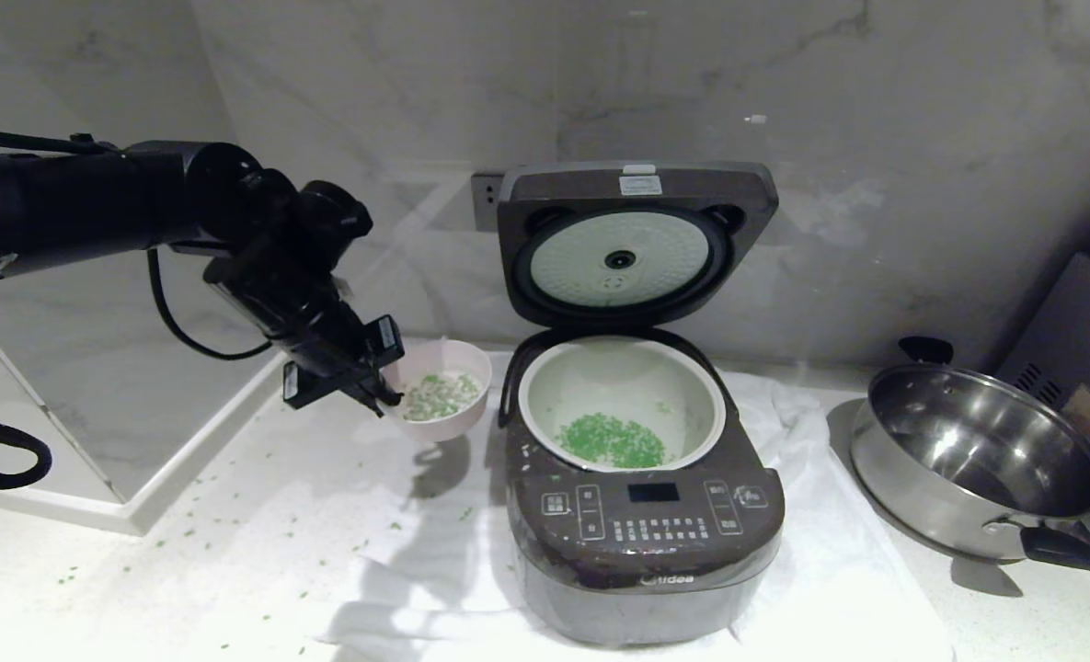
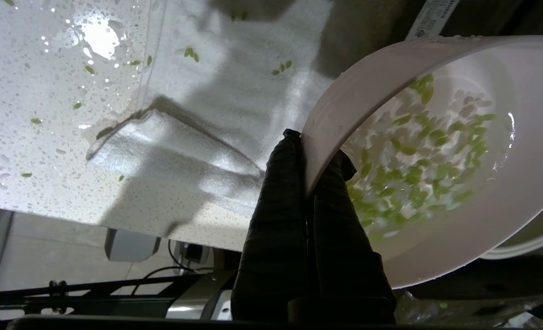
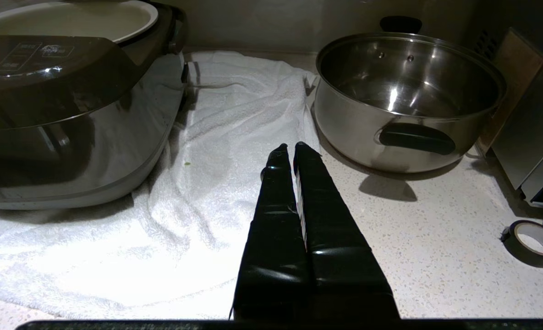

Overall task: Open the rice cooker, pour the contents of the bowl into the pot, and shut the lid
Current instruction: Pour the water from the bowl into the rice cooker

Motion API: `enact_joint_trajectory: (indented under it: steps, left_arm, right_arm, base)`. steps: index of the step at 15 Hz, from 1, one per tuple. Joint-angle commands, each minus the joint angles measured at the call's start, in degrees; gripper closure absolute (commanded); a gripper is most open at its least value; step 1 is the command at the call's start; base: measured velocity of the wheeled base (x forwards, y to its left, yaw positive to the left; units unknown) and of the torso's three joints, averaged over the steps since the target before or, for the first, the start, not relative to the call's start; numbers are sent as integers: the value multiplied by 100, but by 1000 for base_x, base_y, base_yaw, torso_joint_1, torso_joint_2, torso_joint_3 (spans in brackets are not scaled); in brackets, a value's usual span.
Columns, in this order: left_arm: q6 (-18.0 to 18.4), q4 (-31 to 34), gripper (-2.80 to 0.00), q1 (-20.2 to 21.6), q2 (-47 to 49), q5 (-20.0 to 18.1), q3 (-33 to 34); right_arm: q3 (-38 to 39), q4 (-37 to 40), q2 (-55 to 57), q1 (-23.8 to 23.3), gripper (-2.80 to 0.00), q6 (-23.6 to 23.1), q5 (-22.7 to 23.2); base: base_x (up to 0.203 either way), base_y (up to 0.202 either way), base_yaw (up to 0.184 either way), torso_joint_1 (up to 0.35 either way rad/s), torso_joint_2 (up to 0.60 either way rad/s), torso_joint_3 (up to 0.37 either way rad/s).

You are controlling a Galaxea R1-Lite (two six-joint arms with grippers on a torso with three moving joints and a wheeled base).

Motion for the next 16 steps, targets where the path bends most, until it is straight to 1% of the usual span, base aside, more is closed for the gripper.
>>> enact_joint_trajectory:
  steps: [1,7,11,13,16]
  left_arm:
    - [-21,35,0,-43,-226,-5,-2]
    - [-20,3,0,-452,-286,3,-90]
    - [-21,-58,0,-708,-132,3,-90]
    - [-29,-78,0,-786,-96,3,-90]
    - [-98,-304,0,-865,70,3,-90]
  right_arm:
    - [9,-8,-4,2,0,-2,0]
    - [9,-6,5,2,0,-2,0]
    - [9,-3,3,2,0,-2,0]
    - [9,-8,-4,2,0,-2,0]
    - [9,-7,-4,2,0,-2,0]
  base:
    - [0,0,0,0,0,0]
    - [0,0,0,0,0,0]
    - [0,0,0,0,0,0]
    - [0,0,0,0,0,0]
    - [0,0,0,0,0,0]
